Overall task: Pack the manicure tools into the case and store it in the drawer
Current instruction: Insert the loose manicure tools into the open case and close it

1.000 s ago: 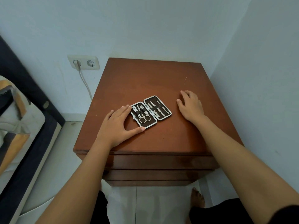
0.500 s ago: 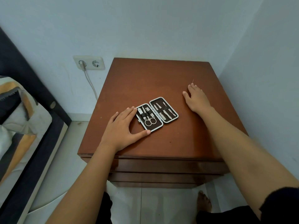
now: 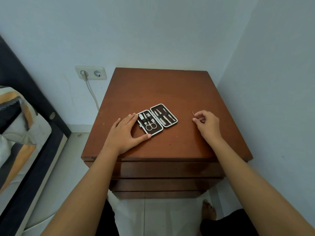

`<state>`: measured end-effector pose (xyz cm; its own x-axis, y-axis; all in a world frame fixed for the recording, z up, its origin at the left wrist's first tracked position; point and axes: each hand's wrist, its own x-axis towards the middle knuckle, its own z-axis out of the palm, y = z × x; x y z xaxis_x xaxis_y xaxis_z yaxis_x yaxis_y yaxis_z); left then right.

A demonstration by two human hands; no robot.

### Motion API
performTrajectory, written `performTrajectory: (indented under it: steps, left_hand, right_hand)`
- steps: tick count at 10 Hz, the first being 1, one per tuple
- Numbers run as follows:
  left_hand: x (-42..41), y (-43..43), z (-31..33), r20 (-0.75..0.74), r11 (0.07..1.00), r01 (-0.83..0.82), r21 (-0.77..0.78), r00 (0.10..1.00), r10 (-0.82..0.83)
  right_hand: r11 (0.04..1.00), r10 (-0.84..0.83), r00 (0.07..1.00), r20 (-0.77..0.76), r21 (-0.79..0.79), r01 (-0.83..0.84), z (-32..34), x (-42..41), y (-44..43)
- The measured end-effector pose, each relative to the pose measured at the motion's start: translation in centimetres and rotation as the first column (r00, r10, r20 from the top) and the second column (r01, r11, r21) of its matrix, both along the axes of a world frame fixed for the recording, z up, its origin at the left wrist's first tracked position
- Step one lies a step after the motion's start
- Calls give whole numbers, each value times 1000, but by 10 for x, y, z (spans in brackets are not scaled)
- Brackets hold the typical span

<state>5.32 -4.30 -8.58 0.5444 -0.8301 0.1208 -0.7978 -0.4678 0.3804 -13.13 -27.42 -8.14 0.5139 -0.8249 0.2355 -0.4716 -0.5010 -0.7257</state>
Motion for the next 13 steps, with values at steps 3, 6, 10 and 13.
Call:
performTrajectory:
  steps: [3, 6, 10, 13]
  left_hand:
    - [2, -1, -2, 6, 1000, 4, -7, 1000, -4]
    - [2, -1, -1, 2, 1000, 3, -9, 1000, -3]
    - [3, -2, -3, 3, 1000, 4, -15, 1000, -4]
    - [3, -1, -3, 3, 1000, 2, -7, 1000, -2]
  right_hand:
    - [989, -103, 990, -95, 96, 112, 7, 6, -8]
    - [997, 33, 948, -318, -54, -53, 10, 13, 18]
    - [953, 255, 945, -205, -111, -281, 11, 36, 44]
    - [960, 228, 948, -223, -112, -257, 15, 40, 48]
